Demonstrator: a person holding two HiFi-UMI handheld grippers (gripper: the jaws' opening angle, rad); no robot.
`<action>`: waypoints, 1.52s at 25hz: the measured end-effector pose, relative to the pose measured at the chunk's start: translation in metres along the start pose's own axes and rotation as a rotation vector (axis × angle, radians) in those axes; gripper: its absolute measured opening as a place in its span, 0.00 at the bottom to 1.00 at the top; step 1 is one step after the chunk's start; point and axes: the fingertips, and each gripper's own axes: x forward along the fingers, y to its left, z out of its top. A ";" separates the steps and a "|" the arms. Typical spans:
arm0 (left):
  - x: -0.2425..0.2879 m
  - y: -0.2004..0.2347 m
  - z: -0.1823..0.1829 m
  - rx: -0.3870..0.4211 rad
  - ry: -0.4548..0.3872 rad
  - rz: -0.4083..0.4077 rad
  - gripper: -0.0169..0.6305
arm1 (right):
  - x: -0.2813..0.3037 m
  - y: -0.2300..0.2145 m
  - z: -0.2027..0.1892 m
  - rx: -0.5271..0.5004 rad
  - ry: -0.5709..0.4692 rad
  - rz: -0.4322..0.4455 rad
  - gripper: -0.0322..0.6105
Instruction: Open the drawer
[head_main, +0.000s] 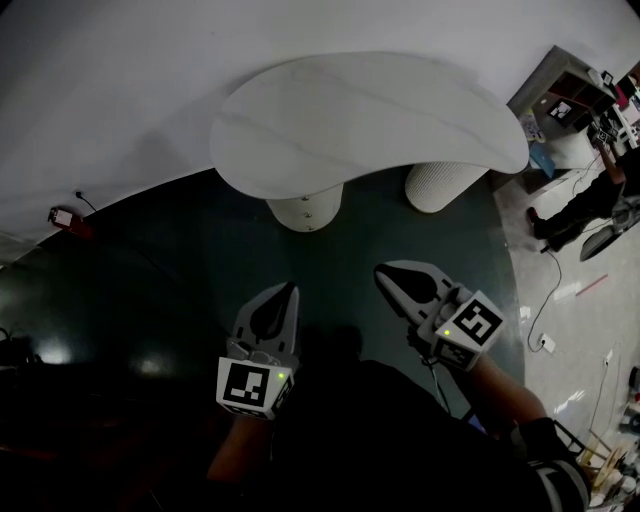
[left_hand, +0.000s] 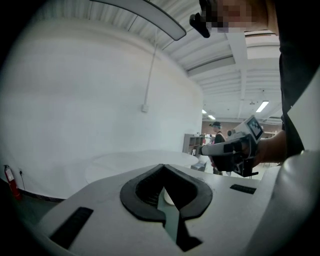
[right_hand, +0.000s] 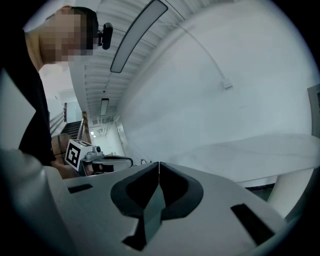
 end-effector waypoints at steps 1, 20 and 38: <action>0.002 0.007 0.001 -0.005 -0.005 -0.001 0.03 | 0.009 -0.001 0.002 0.025 -0.002 -0.008 0.08; 0.018 0.086 -0.053 -0.001 0.013 0.021 0.03 | 0.095 -0.003 -0.050 0.008 0.057 0.047 0.08; 0.150 0.132 -0.238 0.010 0.020 0.069 0.03 | 0.171 -0.134 -0.226 0.051 0.031 0.048 0.08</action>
